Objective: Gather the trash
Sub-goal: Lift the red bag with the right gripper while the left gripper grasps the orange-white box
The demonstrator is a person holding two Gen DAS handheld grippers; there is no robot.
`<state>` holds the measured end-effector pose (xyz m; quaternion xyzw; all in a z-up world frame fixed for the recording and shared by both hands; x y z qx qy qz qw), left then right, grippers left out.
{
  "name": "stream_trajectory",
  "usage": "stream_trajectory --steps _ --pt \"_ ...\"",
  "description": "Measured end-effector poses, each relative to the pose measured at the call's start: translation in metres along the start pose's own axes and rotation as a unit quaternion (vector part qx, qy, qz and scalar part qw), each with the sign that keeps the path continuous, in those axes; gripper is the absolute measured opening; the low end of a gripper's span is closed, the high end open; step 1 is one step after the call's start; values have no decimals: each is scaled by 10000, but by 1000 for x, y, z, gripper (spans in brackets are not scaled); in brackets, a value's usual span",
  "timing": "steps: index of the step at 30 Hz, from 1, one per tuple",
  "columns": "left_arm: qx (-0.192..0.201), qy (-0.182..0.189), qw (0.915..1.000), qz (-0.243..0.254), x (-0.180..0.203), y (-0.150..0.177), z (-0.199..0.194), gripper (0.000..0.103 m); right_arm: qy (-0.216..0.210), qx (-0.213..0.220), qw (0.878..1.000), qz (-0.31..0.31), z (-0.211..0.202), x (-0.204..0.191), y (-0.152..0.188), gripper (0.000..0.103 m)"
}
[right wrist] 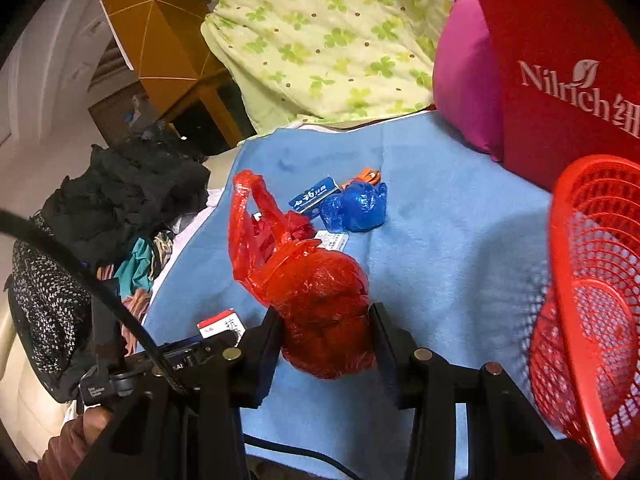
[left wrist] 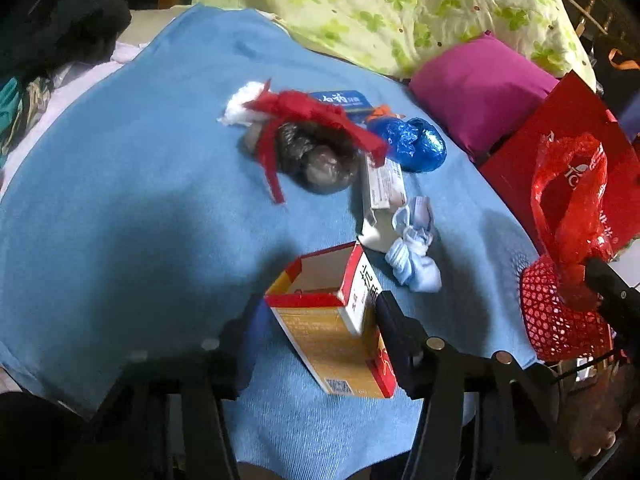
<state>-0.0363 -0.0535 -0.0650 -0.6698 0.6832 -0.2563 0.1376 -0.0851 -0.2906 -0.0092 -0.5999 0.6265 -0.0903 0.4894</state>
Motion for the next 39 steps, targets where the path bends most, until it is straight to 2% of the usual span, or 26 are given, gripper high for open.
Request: stream_trajectory --steps 3,8,17,20,23,25,26,31,35,37,39 --pt "-63 90 9999 -31 -7 6 -5 61 69 19 10000 -68 -8 -1 5 46" --pt "-4 -56 9999 86 -4 19 -12 70 37 -21 9999 -152 -9 -6 12 46" --pt "-317 -23 9970 -702 -13 0 22 86 -25 -133 9998 -118 2 -8 19 46" --pt "-525 150 9937 -974 -11 -2 35 86 -26 -145 9998 -104 3 -7 21 46" --pt "-459 45 9942 -972 -3 -2 41 86 -29 -138 9998 -102 2 -7 21 46" --pt "-357 -31 9957 -853 4 -3 40 80 3 -99 9999 -127 0 -8 21 46" --pt "-310 13 9962 -816 6 -4 39 70 22 -72 9999 -149 -2 -9 20 46" --pt "-143 -138 9982 -566 16 -10 30 67 28 186 9994 -290 -22 -16 14 46" --pt "57 -134 9990 -418 24 -20 6 66 24 498 9981 -354 -47 -20 6 46" --pt "236 -107 9995 -180 37 -26 -14 67 14 694 9971 -309 -62 -18 1 46" --pt "503 69 9986 177 62 -32 -39 67 65 905 9955 -259 -80 -12 -3 46"
Point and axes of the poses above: each gripper's, at about its wrist camera, not at the fingertips, and z roughly the way its jaws point, x to its right, y to its underside, the point moved 3 cm from there along z, roughly the way its jaws point, and after that the axes turned 13 degrees about -y, right-handed, at the moved point
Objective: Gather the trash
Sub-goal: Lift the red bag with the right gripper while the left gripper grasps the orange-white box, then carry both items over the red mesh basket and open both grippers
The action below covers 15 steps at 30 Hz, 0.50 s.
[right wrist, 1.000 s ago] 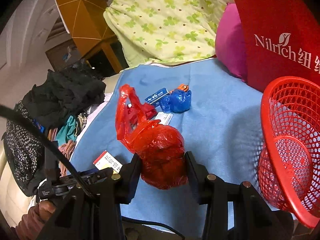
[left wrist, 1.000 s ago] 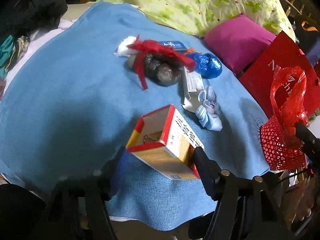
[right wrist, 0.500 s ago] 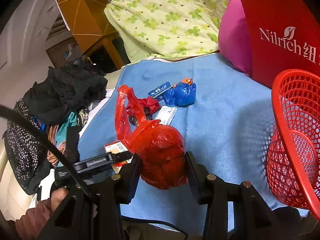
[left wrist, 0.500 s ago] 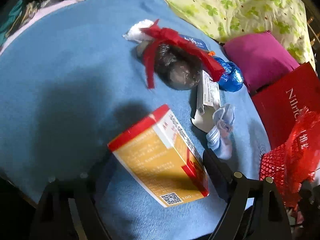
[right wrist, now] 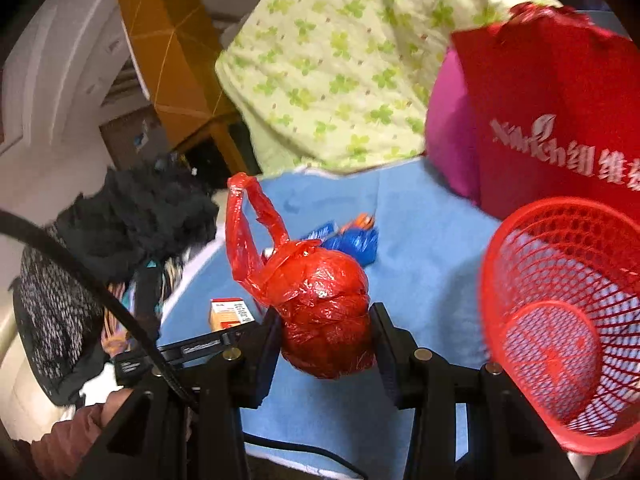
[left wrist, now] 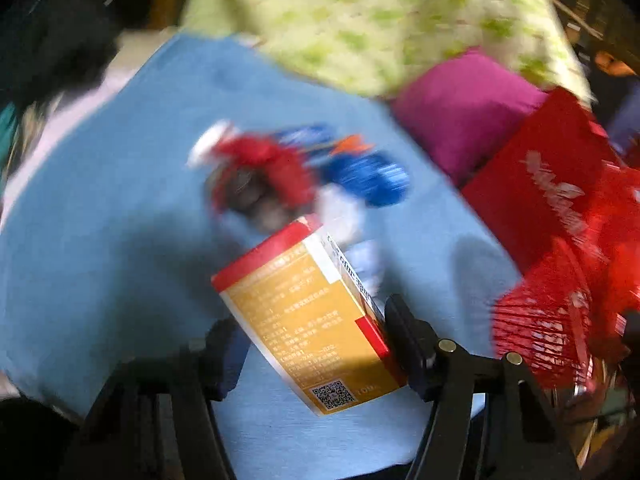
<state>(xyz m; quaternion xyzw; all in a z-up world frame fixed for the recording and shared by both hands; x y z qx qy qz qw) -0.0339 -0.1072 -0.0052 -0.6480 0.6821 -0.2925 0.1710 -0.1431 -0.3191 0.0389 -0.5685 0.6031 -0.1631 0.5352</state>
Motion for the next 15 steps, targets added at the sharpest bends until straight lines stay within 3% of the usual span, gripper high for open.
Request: stream_trajectory --steps 4,8,11,15 --pt "516 341 9940 906 68 -14 -45 67 247 450 9984 248 -40 26 -11 46" --pt "838 857 9779 1711 145 -20 -78 67 559 934 9914 726 -90 71 -17 46" --pt "779 1195 9682 2057 196 -21 -83 67 722 1148 9840 1153 -119 105 -13 46" --pt "707 1344 9558 2517 258 -16 -74 68 866 1329 9715 1760 -145 146 -1 48"
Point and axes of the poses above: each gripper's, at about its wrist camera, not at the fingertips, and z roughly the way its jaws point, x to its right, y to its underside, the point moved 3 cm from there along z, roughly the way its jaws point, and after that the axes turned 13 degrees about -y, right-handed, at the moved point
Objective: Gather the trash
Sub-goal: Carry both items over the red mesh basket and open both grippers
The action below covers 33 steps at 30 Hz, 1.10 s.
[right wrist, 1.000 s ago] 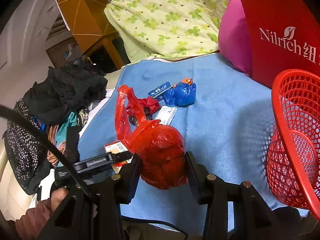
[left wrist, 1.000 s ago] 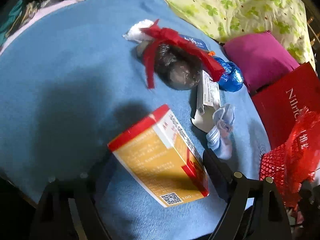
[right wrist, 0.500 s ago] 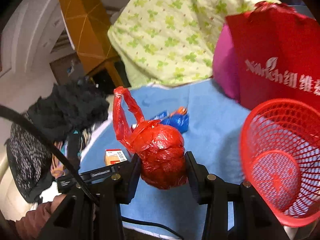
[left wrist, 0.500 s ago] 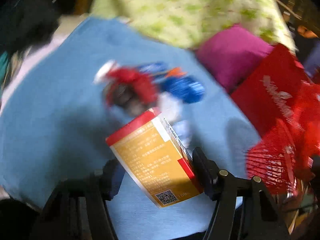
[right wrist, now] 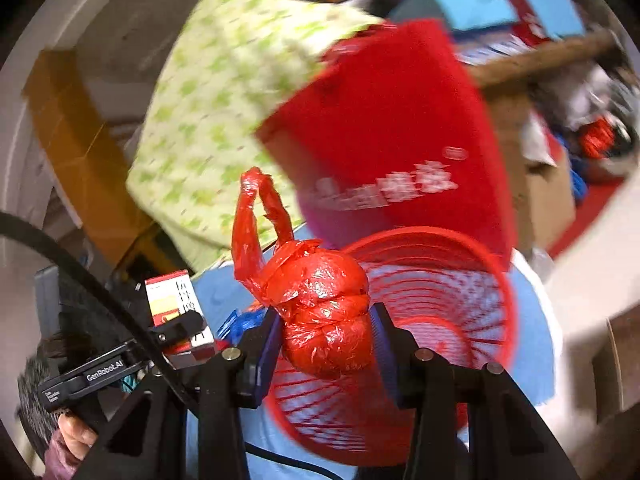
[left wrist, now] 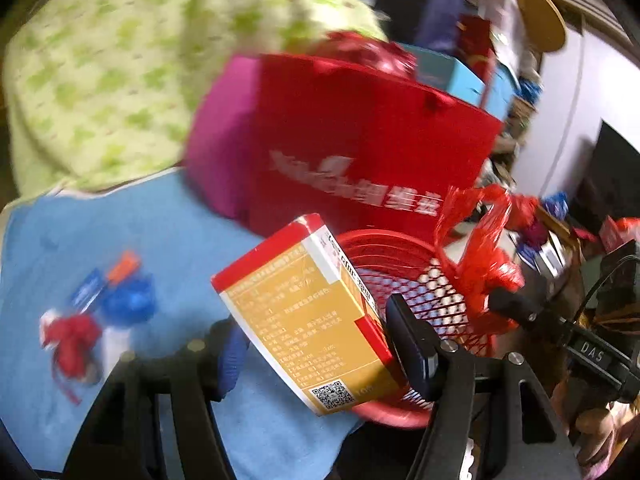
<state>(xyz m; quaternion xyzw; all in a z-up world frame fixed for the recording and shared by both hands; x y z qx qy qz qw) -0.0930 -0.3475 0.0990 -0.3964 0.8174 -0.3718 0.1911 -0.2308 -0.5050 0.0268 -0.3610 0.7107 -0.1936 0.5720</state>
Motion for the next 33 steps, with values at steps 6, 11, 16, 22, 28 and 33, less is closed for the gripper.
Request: stream_trajectory --steps 6,11,16,22,28,33 --pt "-244 -114 9982 539 41 -6 30 72 -81 15 9970 775 -1 41 -4 70" --pt "-182 -125 9990 383 26 -10 28 77 -193 131 9972 713 -1 40 -3 70" --pt "-4 -229 9997 63 -13 -5 14 77 558 786 9949 296 -15 34 -10 70" --pt "-33 -942 9949 -349 -97 40 -2 77 921 1157 9888 -185 -9 28 -15 70" --pt "-279 -1875 9764 -1038 -200 103 -25 77 1392 933 9848 -463 47 21 -13 71" --pt "-557 -2399 9551 -1646 -266 147 -35 77 1625 675 9827 -573 77 17 -17 71"
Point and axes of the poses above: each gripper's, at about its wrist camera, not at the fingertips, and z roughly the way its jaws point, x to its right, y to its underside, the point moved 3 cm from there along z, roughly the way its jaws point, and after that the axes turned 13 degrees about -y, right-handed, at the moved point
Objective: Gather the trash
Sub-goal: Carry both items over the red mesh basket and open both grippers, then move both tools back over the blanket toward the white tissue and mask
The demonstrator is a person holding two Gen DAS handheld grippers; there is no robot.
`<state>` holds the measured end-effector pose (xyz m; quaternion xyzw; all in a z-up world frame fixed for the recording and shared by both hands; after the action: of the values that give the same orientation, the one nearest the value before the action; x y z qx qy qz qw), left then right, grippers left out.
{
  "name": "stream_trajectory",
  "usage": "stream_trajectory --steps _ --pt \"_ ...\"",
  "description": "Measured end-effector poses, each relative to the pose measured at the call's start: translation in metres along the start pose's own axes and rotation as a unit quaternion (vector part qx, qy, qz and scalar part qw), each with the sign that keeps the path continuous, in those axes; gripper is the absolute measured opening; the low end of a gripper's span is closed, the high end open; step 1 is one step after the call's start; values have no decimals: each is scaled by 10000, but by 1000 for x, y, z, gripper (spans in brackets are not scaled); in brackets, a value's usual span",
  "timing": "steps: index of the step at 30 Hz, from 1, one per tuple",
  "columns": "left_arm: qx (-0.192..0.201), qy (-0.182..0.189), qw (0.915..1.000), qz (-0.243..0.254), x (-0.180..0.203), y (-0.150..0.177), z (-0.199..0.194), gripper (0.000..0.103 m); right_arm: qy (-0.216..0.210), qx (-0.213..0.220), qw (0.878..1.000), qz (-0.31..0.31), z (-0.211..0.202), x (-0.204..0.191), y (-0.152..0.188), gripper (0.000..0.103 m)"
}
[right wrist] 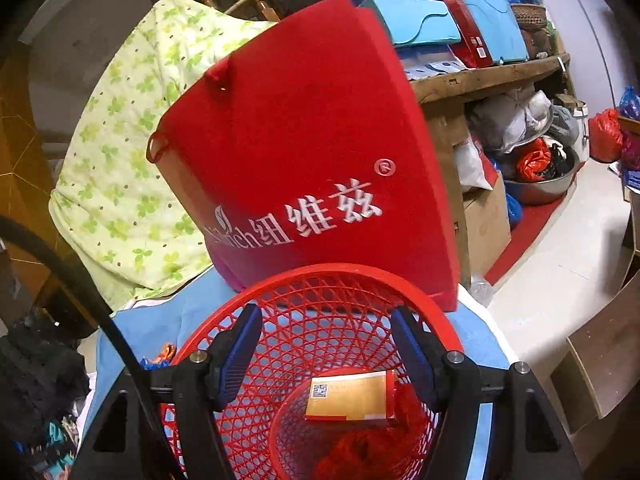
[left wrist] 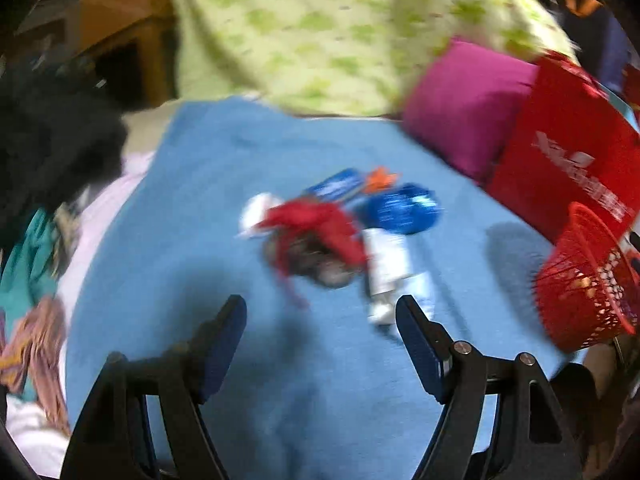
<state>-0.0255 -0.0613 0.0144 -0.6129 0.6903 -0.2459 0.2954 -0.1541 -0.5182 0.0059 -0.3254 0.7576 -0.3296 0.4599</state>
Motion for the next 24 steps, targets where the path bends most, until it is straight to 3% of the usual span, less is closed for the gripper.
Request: stream_trajectory --steps 7,12,16,19,24 --pt "-275 12 9982 -526 -28 10 27 77 5 158 9985 -528 23 -30 -2 70" --pt "-173 32 9990 -409 -28 7 41 77 -22 393 9954 -871 -8 -59 -8 71" --pt "-180 81 9989 -427 -31 3 60 77 -27 265 9889 -1462 -29 -90 2 81" --pt "-237 176 9982 -531 -33 3 78 77 28 144 9829 -1835 -21 -97 9 82" --pt "-442 276 9973 -524 -33 11 98 77 350 -201 9904 -1322 16 -73 19 82"
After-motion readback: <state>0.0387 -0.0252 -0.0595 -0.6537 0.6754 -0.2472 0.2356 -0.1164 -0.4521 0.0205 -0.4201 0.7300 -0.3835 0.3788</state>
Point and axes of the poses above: each gripper's, at about its wrist camera, not at the fingertips, and z roughly the way its jaws point, x to its right, y to its underside, the point moved 3 cm from there along z, roughly the way its jaws point, and after that the axes turned 13 degrees about -y, right-handed, at the moved point
